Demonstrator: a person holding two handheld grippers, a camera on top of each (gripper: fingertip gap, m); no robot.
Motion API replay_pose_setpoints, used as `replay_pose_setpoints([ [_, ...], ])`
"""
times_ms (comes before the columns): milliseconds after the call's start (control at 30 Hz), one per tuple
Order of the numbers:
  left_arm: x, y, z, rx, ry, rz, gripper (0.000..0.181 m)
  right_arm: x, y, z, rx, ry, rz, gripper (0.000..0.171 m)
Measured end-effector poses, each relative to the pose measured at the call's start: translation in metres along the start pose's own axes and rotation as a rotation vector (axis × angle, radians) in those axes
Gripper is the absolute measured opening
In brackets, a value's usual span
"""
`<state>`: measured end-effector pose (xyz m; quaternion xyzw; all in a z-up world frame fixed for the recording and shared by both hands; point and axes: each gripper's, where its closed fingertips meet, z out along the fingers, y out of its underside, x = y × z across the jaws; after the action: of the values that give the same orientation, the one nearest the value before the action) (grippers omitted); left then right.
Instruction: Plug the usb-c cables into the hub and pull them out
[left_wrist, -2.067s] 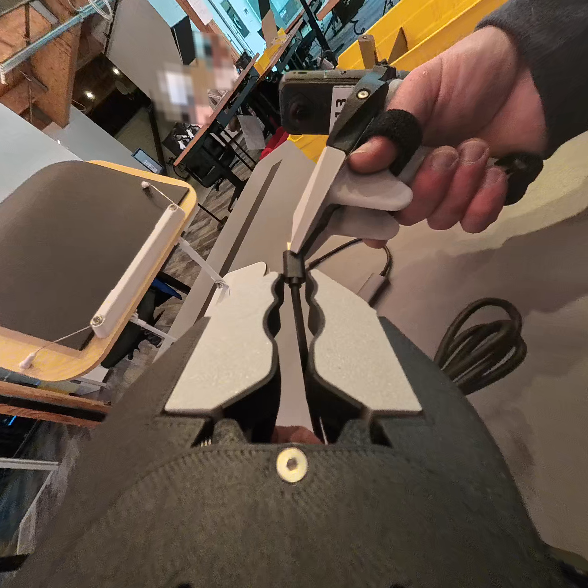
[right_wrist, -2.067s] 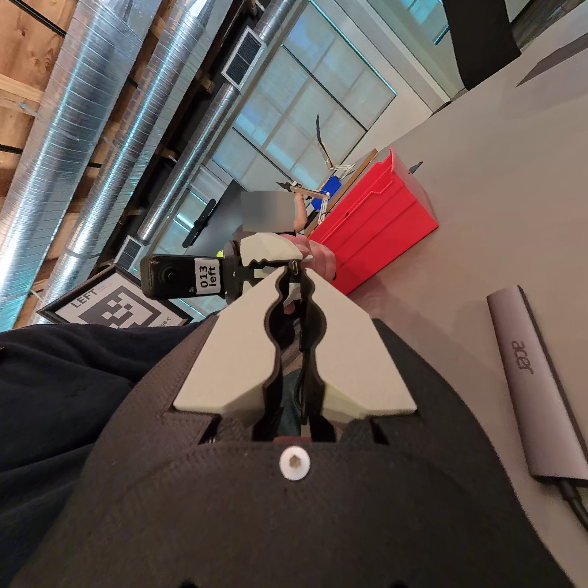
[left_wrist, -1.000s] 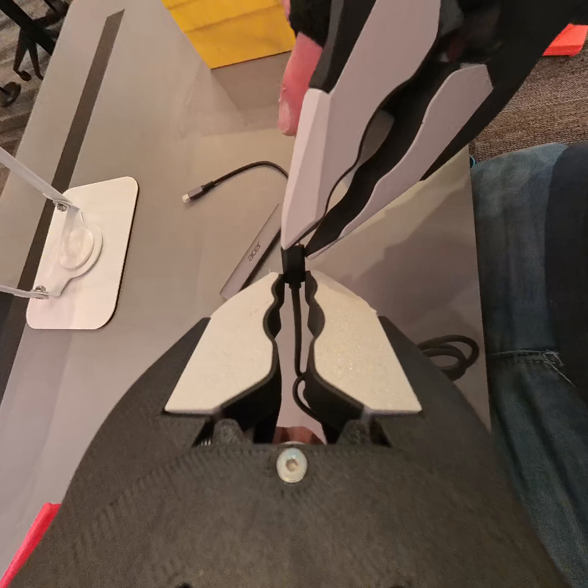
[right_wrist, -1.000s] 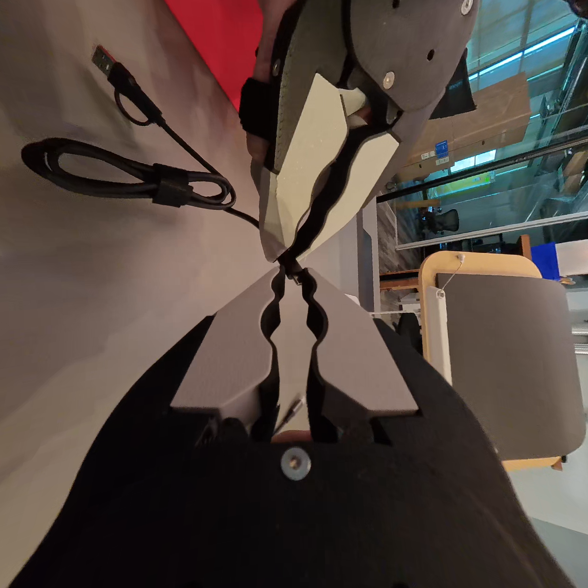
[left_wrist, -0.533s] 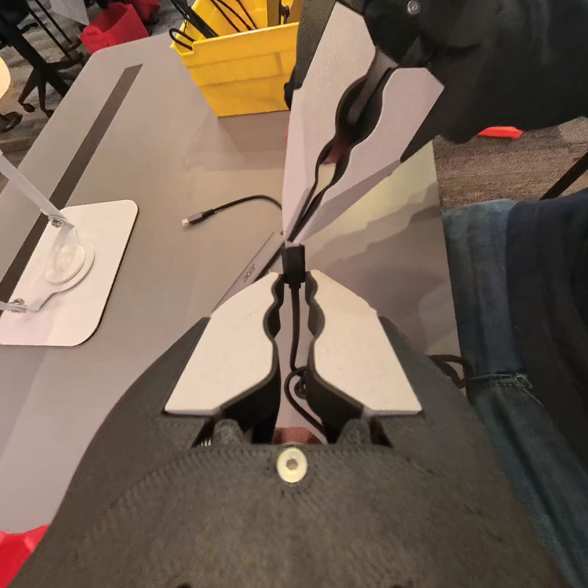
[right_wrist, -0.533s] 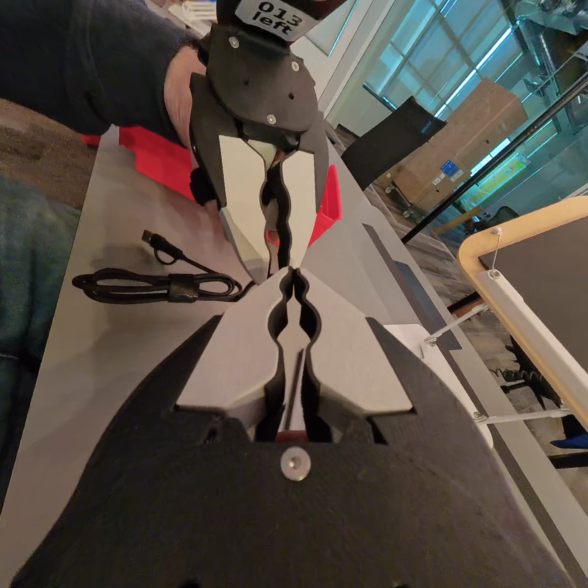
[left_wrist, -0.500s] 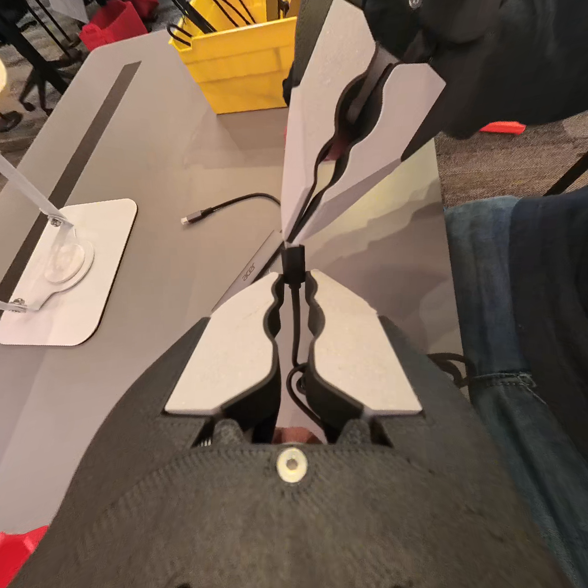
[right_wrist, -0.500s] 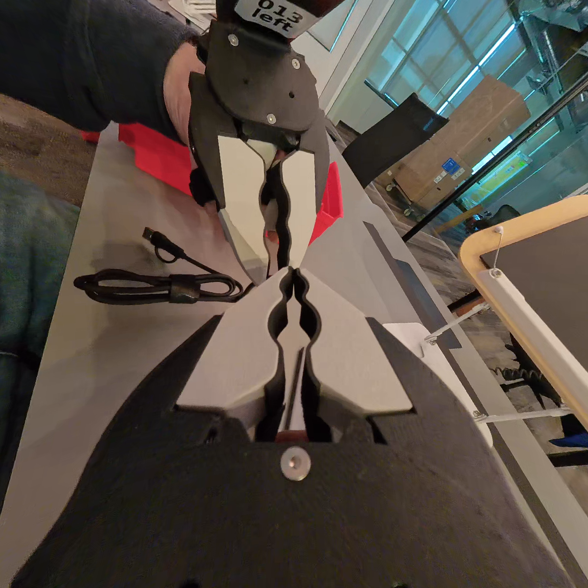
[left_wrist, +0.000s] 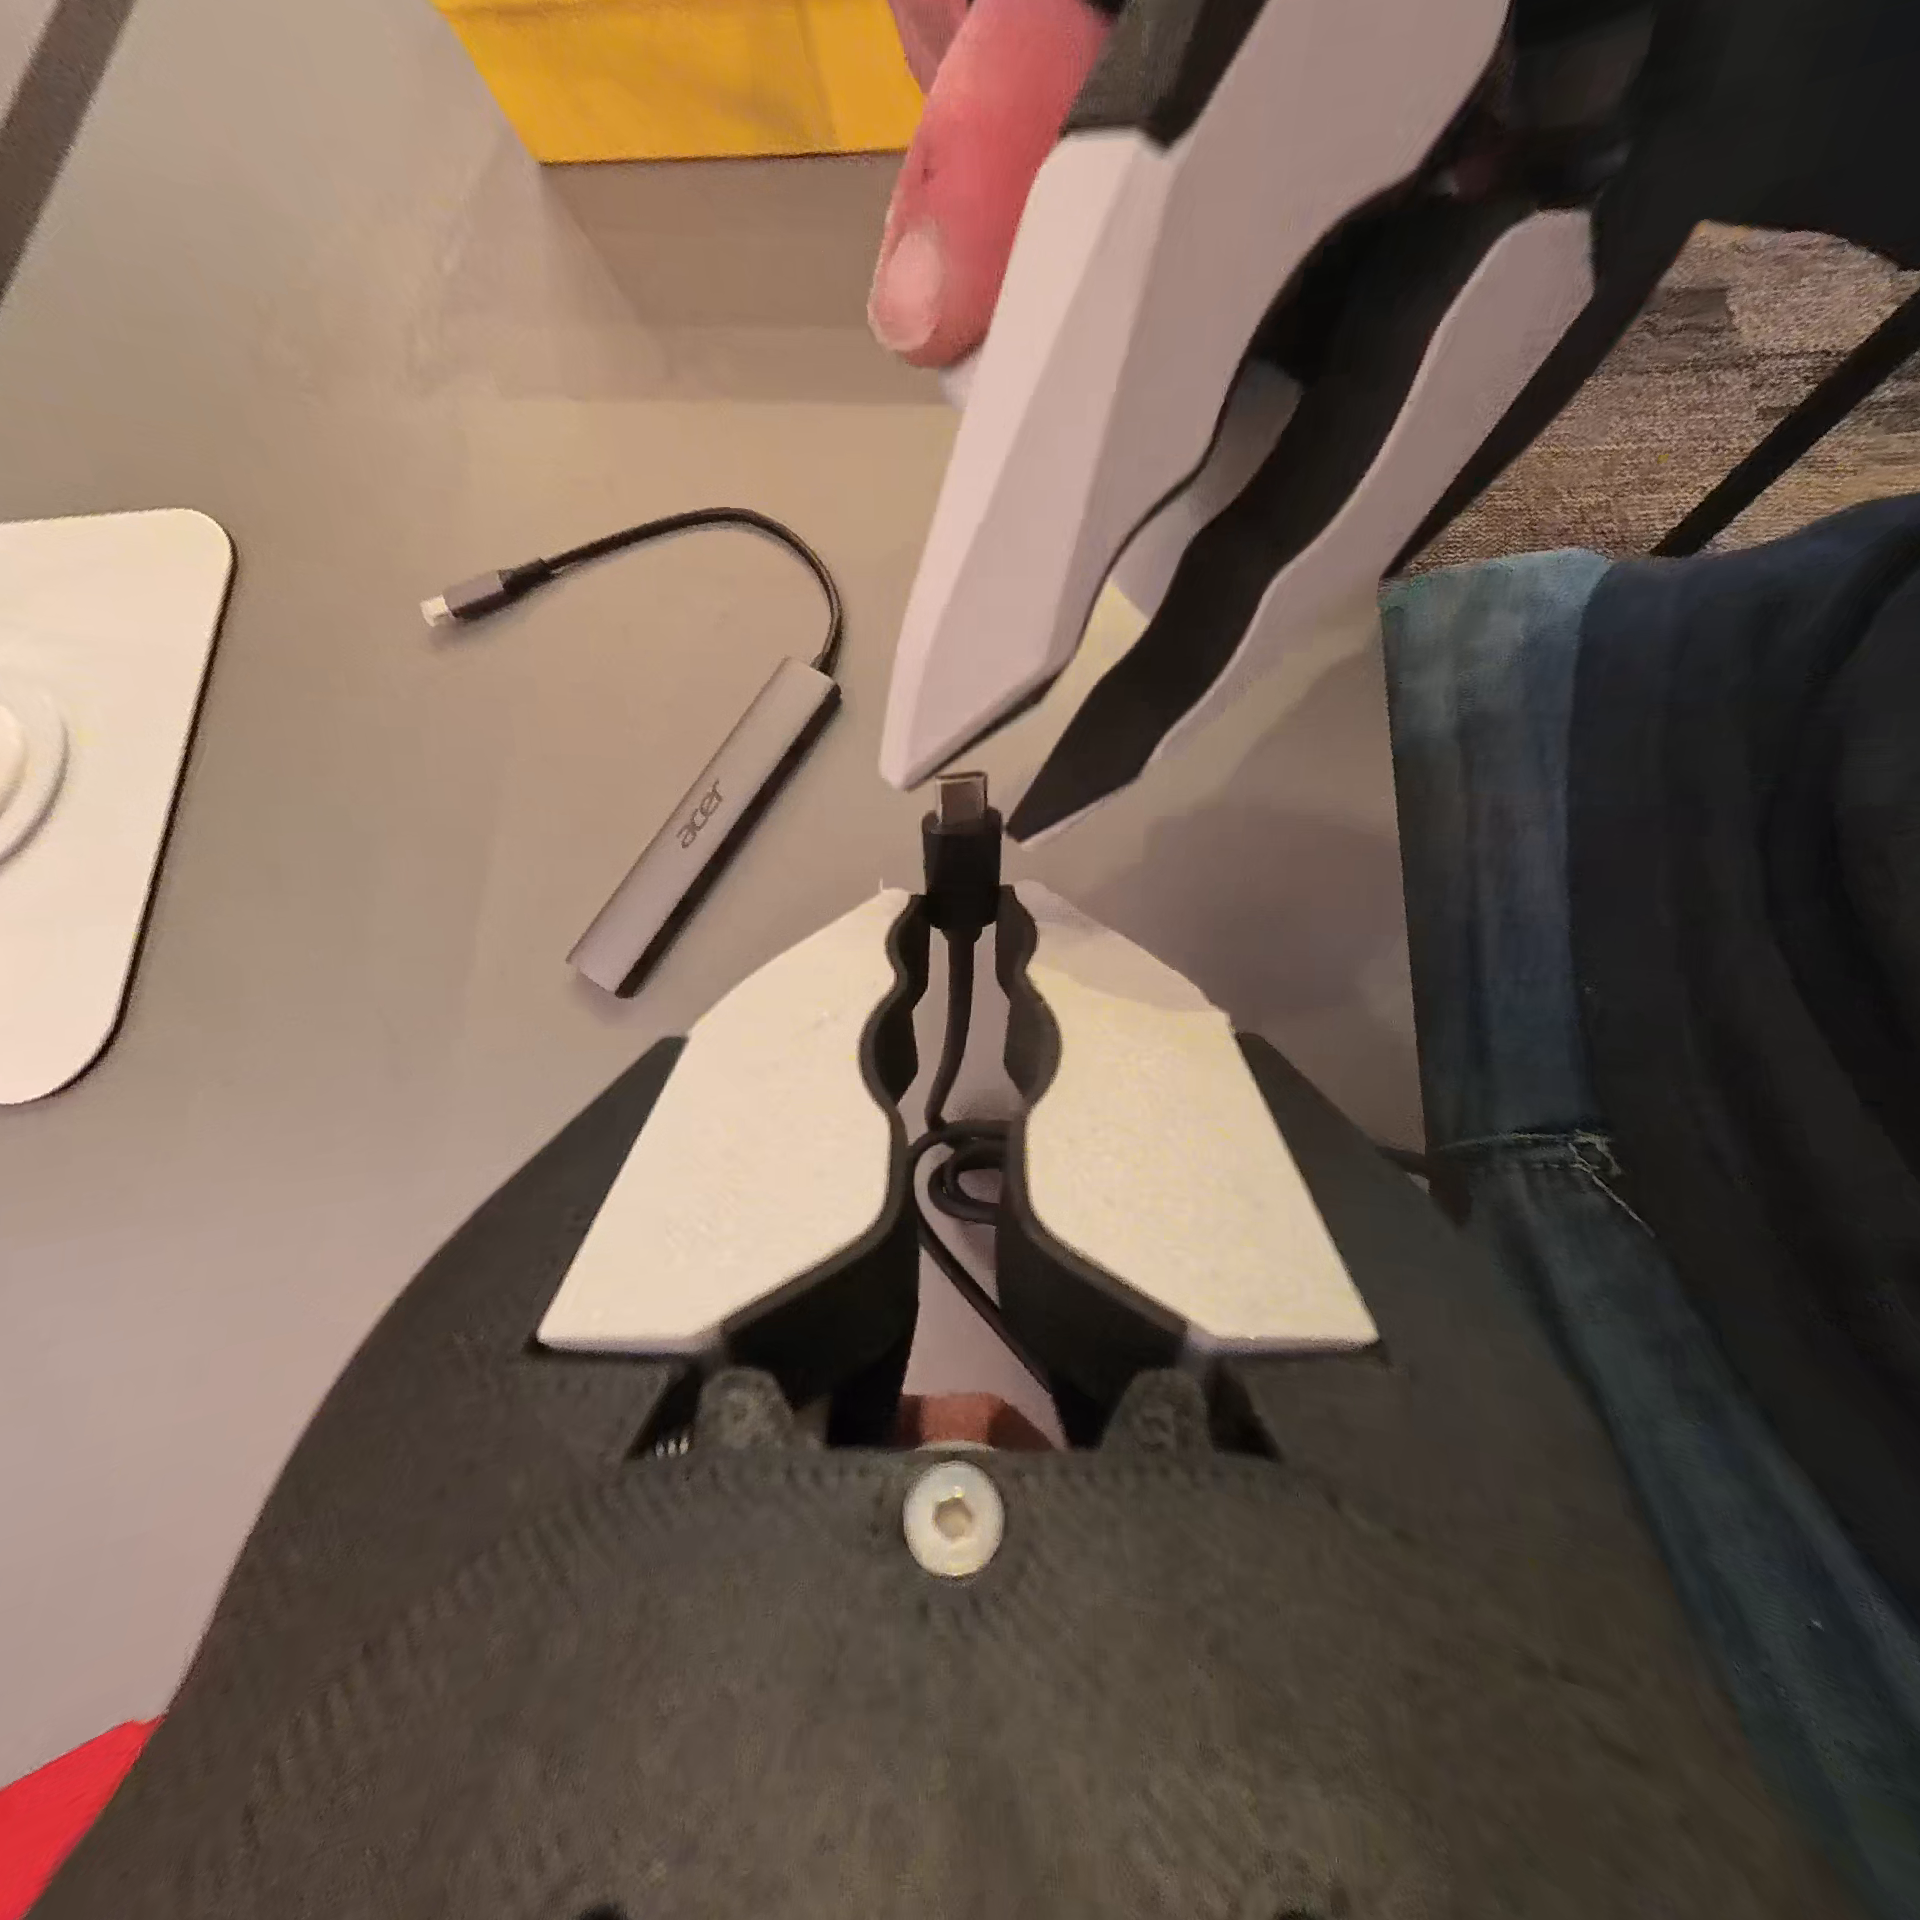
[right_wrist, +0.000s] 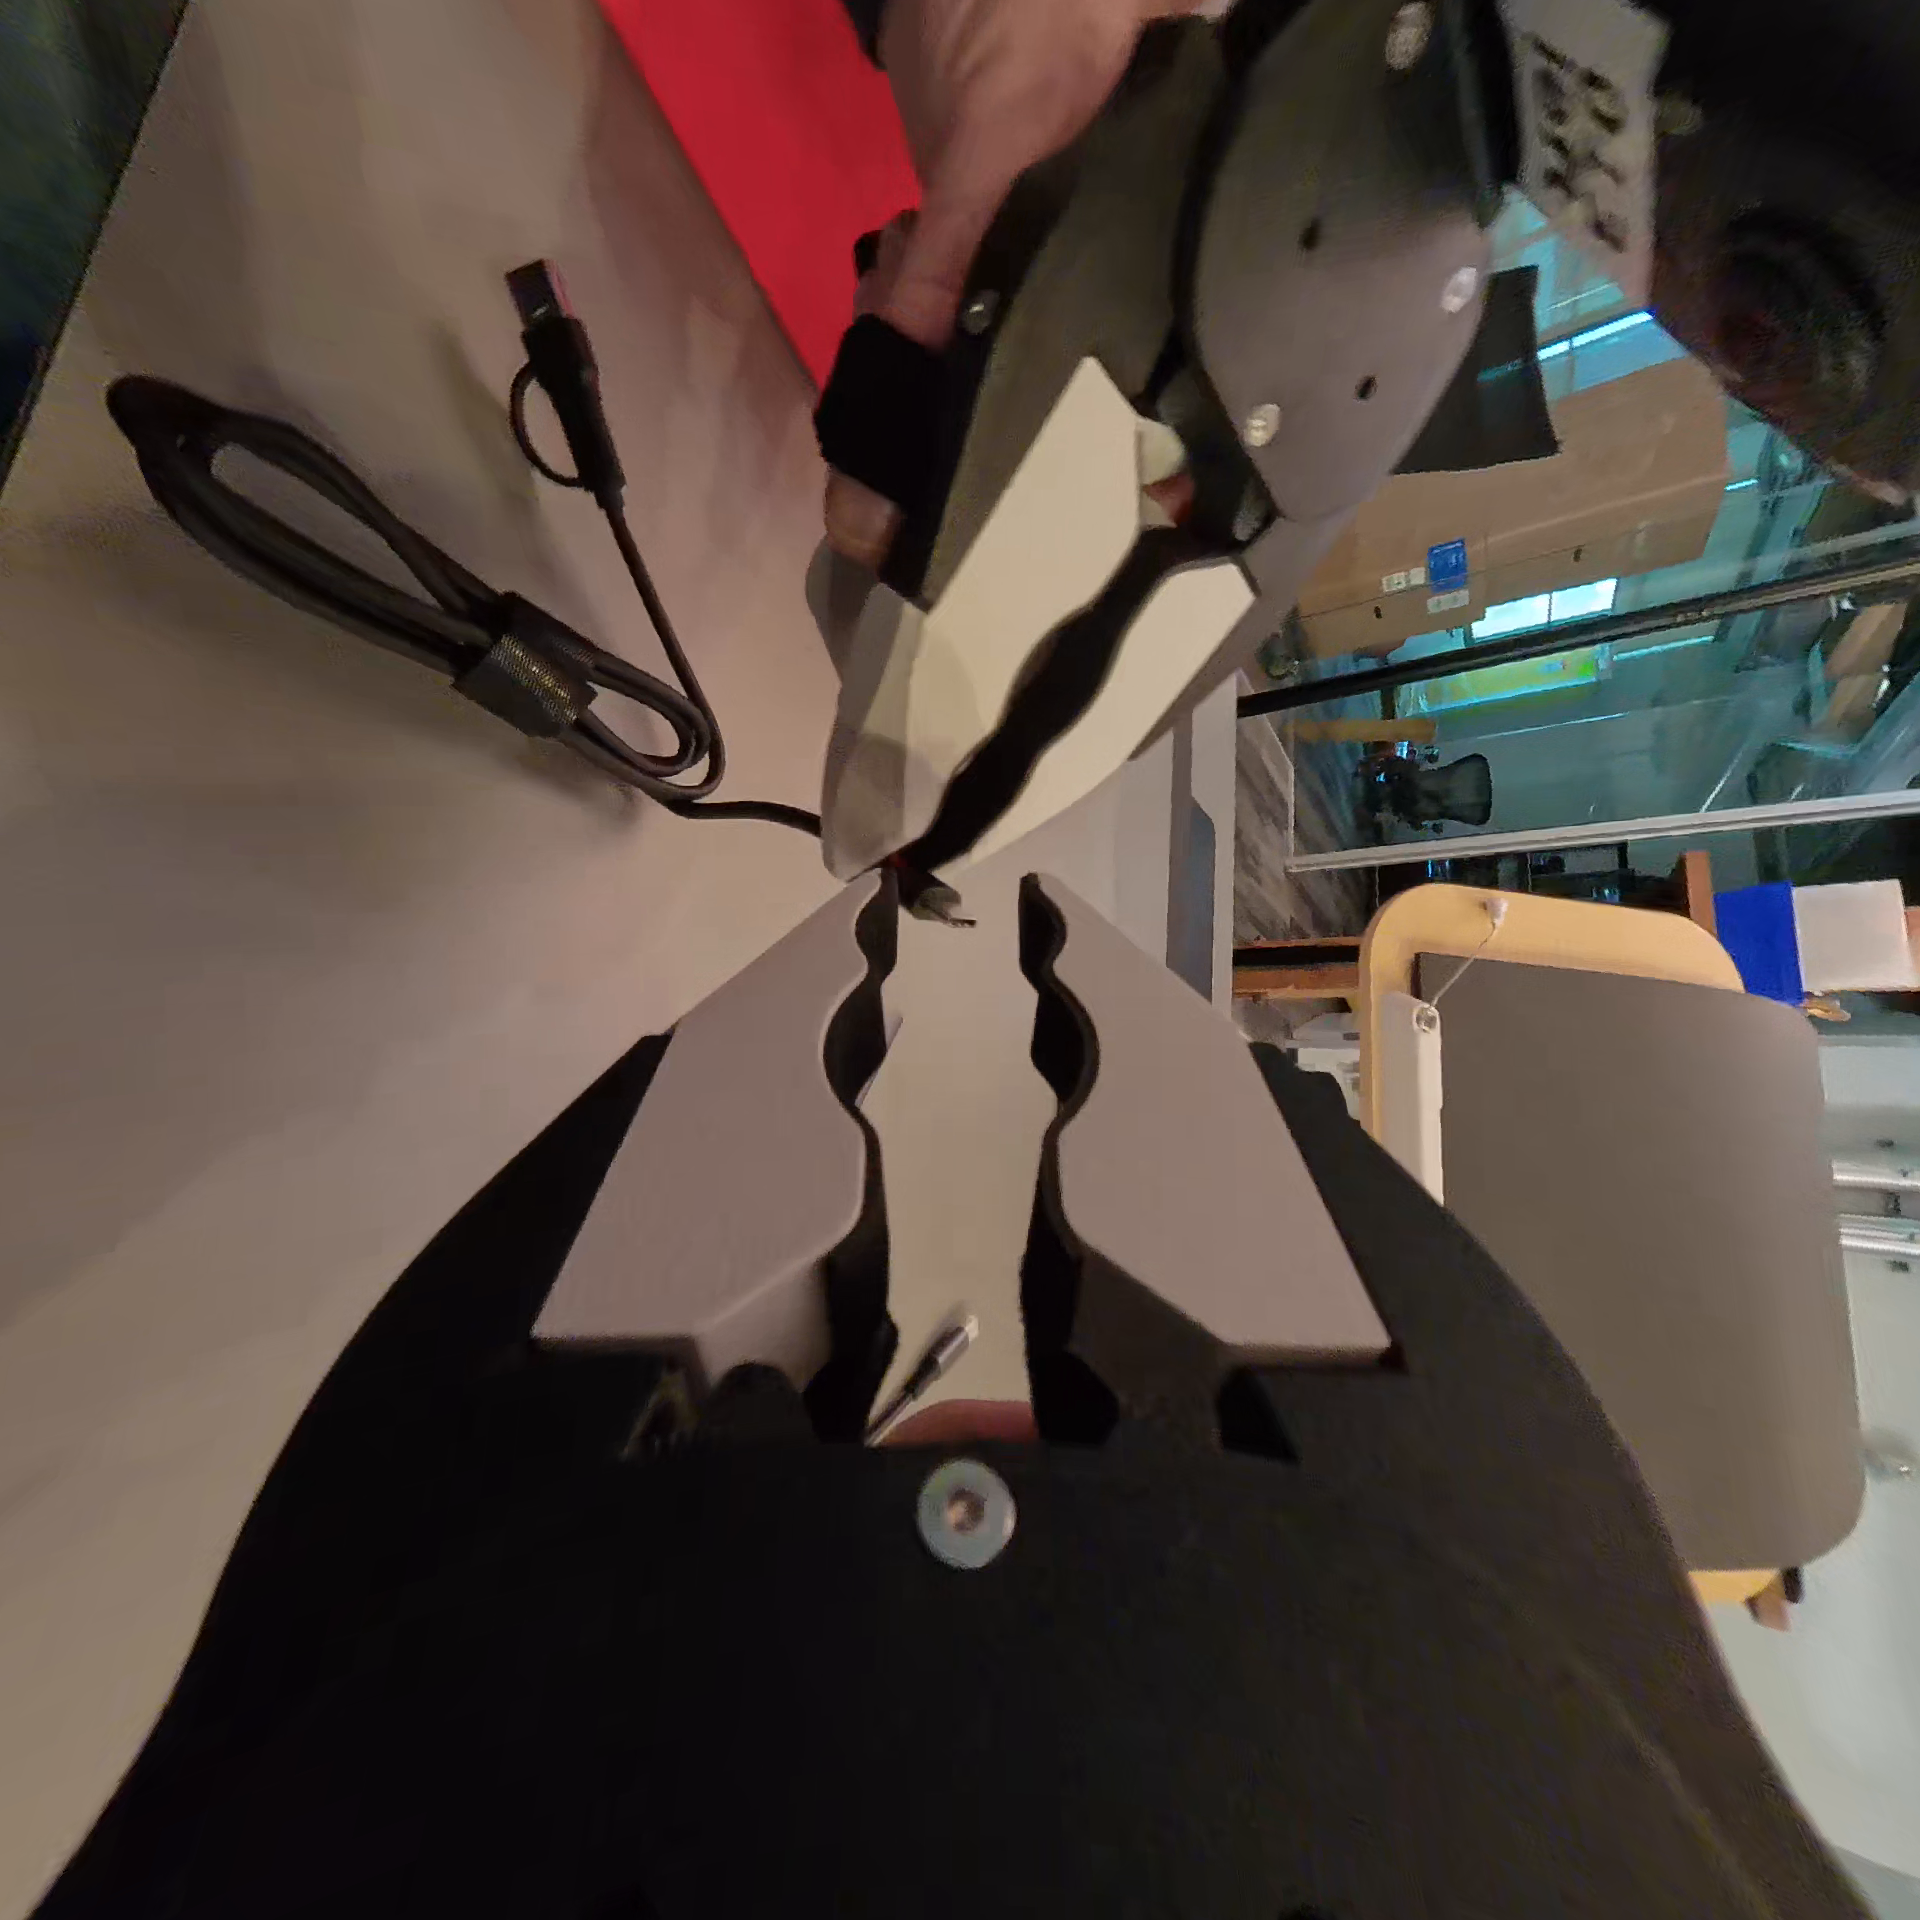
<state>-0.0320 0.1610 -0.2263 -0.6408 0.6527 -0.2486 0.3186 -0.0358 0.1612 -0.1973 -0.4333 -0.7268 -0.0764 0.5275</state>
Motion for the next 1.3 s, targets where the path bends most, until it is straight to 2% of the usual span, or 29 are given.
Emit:
replay_pose_setpoints([
  [100,-0.002,0.003,0.000,-0.020,0.002,-0.010,0.012,-0.009,0.002,0.008,-0.039,-0.023,-0.052,0.009],
  [200,0.002,0.008,-0.002,-0.040,0.041,-0.018,0.012,-0.013,0.000,0.009,-0.045,-0.045,-0.068,0.009],
  [333,0.007,0.008,-0.007,-0.047,0.093,-0.042,0.012,-0.017,-0.004,0.008,-0.047,-0.073,-0.097,0.020],
  [400,0.011,0.010,-0.009,-0.060,0.130,-0.054,0.012,-0.018,-0.007,0.010,-0.054,-0.073,-0.119,0.020],
  [533,0.025,0.015,-0.009,-0.074,0.233,-0.090,0.012,-0.022,-0.005,0.021,-0.110,-0.048,-0.201,0.011],
  [667,0.023,0.016,-0.011,-0.062,0.245,-0.129,0.012,-0.020,-0.002,0.022,-0.136,-0.031,-0.209,0.006],
  [867,0.009,0.004,-0.023,0.035,0.175,-0.155,0.012,-0.004,0.000,0.023,-0.085,0.053,-0.016,0.004],
  [1000,0.004,0.001,-0.023,0.051,0.117,-0.108,0.024,0.003,0.001,0.024,-0.048,0.098,0.088,0.003],
  [1133,-0.003,-0.008,-0.025,0.113,0.080,-0.104,0.017,0.020,-0.002,0.018,0.033,0.166,0.254,0.003],
  [1300,-0.012,-0.022,-0.033,0.254,0.076,-0.166,0.012,0.032,0.002,0.012,0.070,0.233,0.323,0.003],
])
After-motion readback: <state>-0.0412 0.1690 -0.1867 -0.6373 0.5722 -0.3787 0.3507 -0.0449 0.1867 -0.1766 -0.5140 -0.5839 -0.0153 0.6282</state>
